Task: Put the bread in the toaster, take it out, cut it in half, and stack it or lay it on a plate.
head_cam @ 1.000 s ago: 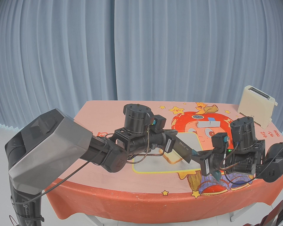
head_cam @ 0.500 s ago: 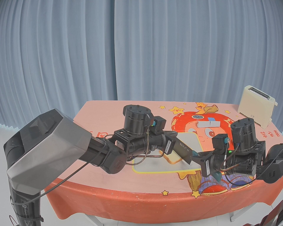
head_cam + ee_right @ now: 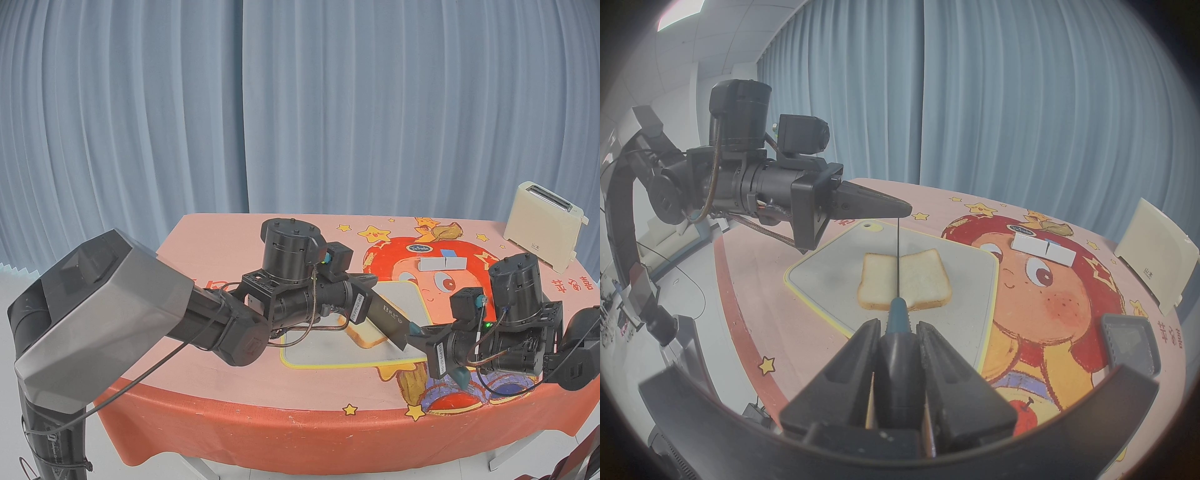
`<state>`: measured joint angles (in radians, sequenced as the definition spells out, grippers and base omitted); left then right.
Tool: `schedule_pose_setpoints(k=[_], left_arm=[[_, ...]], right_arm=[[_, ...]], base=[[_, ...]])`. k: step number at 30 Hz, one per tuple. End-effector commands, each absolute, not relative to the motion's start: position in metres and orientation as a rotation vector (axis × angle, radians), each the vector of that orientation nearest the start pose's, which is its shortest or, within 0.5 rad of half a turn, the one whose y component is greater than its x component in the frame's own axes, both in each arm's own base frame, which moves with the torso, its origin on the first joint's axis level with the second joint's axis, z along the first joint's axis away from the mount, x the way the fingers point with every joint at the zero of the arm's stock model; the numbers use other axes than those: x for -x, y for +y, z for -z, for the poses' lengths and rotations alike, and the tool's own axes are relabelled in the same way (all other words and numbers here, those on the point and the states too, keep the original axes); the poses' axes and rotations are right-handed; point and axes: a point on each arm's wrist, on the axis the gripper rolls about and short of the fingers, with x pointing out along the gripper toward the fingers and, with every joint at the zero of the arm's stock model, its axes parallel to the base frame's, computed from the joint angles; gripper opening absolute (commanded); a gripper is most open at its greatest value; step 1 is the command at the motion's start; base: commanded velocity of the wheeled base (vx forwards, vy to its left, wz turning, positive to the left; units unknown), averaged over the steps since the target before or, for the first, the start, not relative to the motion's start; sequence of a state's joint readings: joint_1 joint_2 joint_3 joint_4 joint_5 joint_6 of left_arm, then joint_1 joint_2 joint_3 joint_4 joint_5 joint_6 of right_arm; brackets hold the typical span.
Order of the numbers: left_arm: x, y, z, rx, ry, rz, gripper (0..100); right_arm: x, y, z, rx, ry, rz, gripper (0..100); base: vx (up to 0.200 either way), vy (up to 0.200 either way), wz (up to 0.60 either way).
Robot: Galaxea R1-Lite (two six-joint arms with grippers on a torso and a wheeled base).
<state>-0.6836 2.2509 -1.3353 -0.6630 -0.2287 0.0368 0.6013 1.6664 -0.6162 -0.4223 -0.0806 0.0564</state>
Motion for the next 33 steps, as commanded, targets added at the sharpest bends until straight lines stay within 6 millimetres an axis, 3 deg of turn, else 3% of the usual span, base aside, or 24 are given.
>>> schedule_pose_setpoints(k=[1,14,22,33], left_arm=[[-0.349,-0.291,-0.113,-0.094,0.243,0.912,0],[-0.351,-0.294,-0.115,-0.095,0.233,0.914,0],[-0.354,-0.293,-0.096,-0.108,0.276,0.909,0],[-0.355,-0.296,-0.102,-0.104,0.257,0.913,0]], right_arm=[[-0.219,0.149,-0.123,0.162,0.618,-0.487,0],[-0.218,0.151,-0.119,0.168,0.625,-0.496,0],[-0.219,0.151,-0.124,0.158,0.602,-0.495,0],[-0.218,0.151,-0.117,0.173,0.636,-0.495,0]], base=[[0.000,0.000,0.00],[0.000,0.000,0.00],[0.000,0.000,0.00],[0.000,0.000,0.00]])
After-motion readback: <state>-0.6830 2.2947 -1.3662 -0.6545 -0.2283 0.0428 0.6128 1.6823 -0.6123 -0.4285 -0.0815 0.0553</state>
